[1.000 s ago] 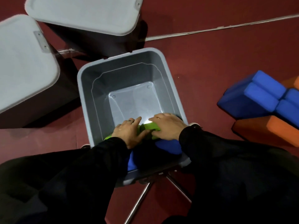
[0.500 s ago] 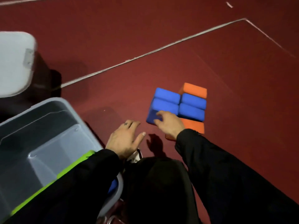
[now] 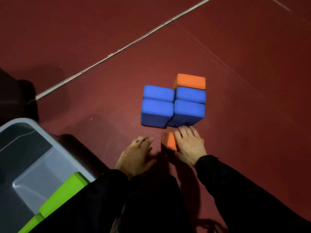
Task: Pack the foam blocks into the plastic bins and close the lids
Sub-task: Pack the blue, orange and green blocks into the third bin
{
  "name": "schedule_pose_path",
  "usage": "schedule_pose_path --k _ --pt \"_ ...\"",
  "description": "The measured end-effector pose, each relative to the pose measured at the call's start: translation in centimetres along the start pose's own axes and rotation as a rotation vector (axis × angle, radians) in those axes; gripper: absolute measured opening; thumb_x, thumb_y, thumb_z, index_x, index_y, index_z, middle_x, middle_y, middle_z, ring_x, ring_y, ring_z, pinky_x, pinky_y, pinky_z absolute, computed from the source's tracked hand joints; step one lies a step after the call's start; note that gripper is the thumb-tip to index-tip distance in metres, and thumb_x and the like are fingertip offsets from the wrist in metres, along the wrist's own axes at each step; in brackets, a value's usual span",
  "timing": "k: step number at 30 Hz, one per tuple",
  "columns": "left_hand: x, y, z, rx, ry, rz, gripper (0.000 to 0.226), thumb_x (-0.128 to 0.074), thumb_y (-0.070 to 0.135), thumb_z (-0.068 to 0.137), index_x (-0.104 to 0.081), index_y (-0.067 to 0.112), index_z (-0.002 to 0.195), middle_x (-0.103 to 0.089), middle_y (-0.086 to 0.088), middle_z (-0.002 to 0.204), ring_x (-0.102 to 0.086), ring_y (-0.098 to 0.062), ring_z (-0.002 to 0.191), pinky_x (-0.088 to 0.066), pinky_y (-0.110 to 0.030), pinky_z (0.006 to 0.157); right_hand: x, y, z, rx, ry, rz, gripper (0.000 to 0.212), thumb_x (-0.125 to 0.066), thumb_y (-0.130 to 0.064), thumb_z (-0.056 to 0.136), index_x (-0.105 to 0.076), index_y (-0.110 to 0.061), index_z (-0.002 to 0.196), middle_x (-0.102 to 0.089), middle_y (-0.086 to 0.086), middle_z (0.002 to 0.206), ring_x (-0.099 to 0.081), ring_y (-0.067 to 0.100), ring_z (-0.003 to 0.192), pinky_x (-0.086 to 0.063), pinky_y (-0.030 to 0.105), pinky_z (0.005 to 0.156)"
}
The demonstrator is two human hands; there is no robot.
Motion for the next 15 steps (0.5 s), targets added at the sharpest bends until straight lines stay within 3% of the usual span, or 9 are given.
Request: schedule_pose_path --k 2,4,5,7,9,12,15 --pt "-0.4 -0.2 1.2 -0.098 0.033 0.042 0.113 -0.064 0.069 0.069 -0.019 0.017 0.158 -0.042 -0.014 0.152 -0.045 -0.035 0.137 -0.045 -0.045 0.108 2.1 -0.8 0.2 0.181 0.014 0.186 0.08 -0.073 -0.058 0.068 -0.05 -0.021 0.135 -0.059 0.004 0.125 -0.055 0.028 0.112 -0.044 0.041 0.093" --pt "0.1 0.2 1.9 -0.116 0.059 0.014 0.128 -0.069 0.068 0.064 0.0 0.022 0.161 -0.048 -0.014 0.147 -0.046 -0.031 0.134 -0.043 -0.04 0.108 5.3 -1.6 0.2 0.277 0.019 0.403 0.074 -0.077 -0.058 0.07 -0.049 -0.033 0.134 -0.06 -0.007 0.122 -0.056 0.021 0.108 -0.045 0.034 0.086" --pt "0.6 0.4 2.0 -0.095 0.075 -0.021 0.127 -0.068 0.066 0.063 0.001 0.023 0.161 -0.055 -0.013 0.139 -0.05 -0.028 0.125 -0.042 -0.038 0.102 6.7 -1.6 0.4 0.304 0.03 0.465 0.071 -0.076 -0.059 0.073 -0.048 -0.036 0.135 -0.061 -0.01 0.123 -0.058 0.019 0.109 -0.046 0.032 0.087" --pt "1.7 0.4 1.5 -0.063 0.114 -0.086 0.109 -0.064 0.061 0.064 -0.022 0.02 0.155 -0.063 -0.011 0.124 -0.057 -0.031 0.111 -0.043 -0.035 0.092 9.1 -1.0 1.4 0.294 0.104 0.549 0.074 -0.066 -0.067 0.083 -0.045 -0.034 0.147 -0.06 -0.004 0.136 -0.056 0.018 0.122 -0.045 0.033 0.1" --pt "3.0 -0.3 0.7 -0.003 0.174 -0.137 0.087 -0.072 0.056 0.065 -0.039 0.026 0.14 -0.063 -0.005 0.122 -0.063 -0.032 0.109 -0.051 -0.036 0.087 10.1 1.5 4.1 0.095 0.189 0.652 0.071 -0.053 -0.066 0.092 -0.045 -0.027 0.151 -0.055 0.002 0.147 -0.049 0.019 0.133 -0.038 0.034 0.11" --pt "4.8 -1.8 0.2 0.19 0.222 -0.208 0.091 -0.085 0.059 0.06 -0.042 0.036 0.137 -0.057 0.011 0.127 -0.059 -0.018 0.118 -0.053 -0.036 0.092 9.8 7.1 10.4 -0.307 0.326 0.644 0.054 -0.055 -0.049 0.096 -0.057 -0.018 0.14 -0.06 0.008 0.14 -0.053 0.029 0.129 -0.039 0.038 0.107" --pt "5.8 -2.0 0.4 0.226 0.272 -0.262 0.087 -0.084 0.062 0.057 -0.04 0.047 0.132 -0.047 0.027 0.114 -0.06 -0.013 0.114 -0.05 -0.032 0.087 8.4 10.9 16.2 -0.489 0.18 0.596 0.053 -0.057 -0.036 0.097 -0.055 -0.008 0.142 -0.053 0.015 0.148 -0.05 0.037 0.133 -0.039 0.042 0.111"
Point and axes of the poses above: each hand's wrist, its own z-axis towards the middle knuckle, its own x-axis out of the back of the hand, y = z × x, the point moved 3 cm from there along z, towards the middle knuckle
